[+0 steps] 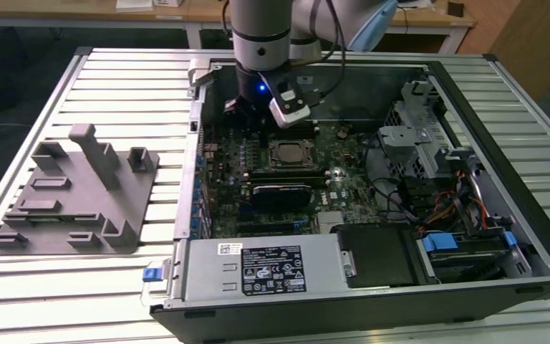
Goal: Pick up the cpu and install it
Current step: 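Install the first cpu locking lever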
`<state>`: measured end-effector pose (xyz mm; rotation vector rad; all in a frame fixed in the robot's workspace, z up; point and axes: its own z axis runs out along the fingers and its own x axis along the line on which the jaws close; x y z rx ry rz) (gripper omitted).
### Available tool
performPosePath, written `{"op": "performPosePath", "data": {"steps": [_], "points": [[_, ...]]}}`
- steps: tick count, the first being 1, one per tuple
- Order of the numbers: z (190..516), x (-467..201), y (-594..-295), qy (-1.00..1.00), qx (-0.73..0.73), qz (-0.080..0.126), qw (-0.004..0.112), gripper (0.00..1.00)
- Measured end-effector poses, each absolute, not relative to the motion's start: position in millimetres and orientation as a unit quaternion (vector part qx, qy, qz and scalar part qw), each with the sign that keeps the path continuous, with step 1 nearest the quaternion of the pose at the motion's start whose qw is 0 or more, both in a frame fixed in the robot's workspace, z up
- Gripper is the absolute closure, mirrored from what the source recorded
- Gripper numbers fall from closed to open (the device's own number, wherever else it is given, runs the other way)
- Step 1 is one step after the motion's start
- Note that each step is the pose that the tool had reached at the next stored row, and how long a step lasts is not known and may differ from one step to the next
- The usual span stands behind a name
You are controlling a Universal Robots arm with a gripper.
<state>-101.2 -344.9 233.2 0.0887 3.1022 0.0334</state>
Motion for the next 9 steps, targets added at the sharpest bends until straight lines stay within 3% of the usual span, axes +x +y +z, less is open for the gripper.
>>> {"op": "performPosePath", "data": {"steps": [9], "points": [[253.3,-101.1,-344.9,0.999,0.029,0.011,0.021,0.89]]}}
